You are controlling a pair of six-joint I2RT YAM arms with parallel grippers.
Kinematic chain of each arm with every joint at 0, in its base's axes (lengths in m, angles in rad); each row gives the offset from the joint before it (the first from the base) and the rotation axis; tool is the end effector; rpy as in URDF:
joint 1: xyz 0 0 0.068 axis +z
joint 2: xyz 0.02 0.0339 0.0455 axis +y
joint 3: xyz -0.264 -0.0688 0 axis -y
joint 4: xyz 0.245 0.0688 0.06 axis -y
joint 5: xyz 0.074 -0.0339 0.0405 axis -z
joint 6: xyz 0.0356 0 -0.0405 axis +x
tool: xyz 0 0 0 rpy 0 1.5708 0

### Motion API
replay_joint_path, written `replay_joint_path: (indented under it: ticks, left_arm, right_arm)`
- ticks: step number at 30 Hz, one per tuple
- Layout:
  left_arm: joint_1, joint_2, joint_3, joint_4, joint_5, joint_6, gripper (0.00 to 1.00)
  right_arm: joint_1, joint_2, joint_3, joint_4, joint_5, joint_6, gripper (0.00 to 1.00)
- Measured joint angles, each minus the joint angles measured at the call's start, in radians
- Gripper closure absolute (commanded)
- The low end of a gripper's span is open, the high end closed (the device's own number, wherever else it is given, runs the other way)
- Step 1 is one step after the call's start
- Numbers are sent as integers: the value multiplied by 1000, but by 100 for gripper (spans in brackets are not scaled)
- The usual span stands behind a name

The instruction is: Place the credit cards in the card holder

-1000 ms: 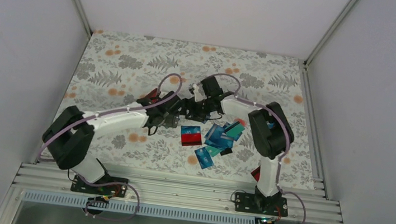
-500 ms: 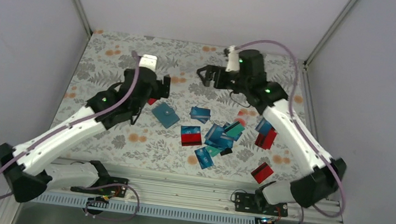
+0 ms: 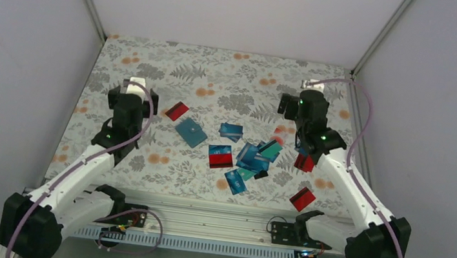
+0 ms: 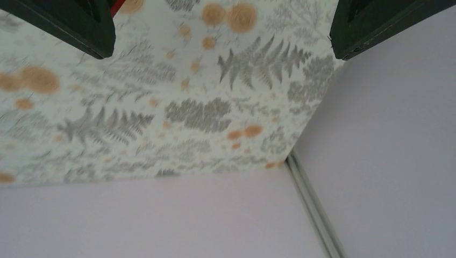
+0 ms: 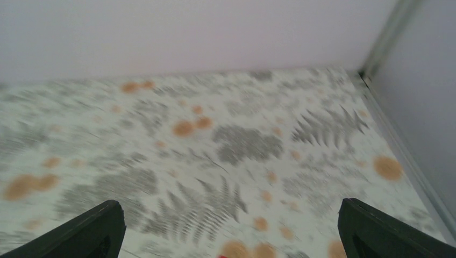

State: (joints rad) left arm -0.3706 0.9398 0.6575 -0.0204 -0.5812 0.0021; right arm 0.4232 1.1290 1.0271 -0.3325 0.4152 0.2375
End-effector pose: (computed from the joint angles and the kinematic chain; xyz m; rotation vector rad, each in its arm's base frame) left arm 0.2078 -0.0598 0.2851 -0.0552 1.8311 0.2850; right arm 0.2372 0.0911 0.3421 0.0802 1.9645 0.0153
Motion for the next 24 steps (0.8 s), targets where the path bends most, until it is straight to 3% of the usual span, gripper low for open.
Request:
replay_joint_path:
  ticks: [7, 11, 16, 24]
  left_arm:
    - [133, 11, -299, 360, 93, 23, 6]
    - [152, 147, -392, 564, 94, 50, 6]
    - [180, 344, -434, 806, 92, 63, 11]
    - [225, 535, -413, 1073, 158, 124, 16]
  right_arm:
    - [-243, 29, -275, 225, -142, -35, 0]
    - [-366, 83, -364, 367, -243, -38, 0]
    - [-472, 170, -512, 615, -329, -42, 0]
    - [-505, 231, -697, 1002, -378, -66, 0]
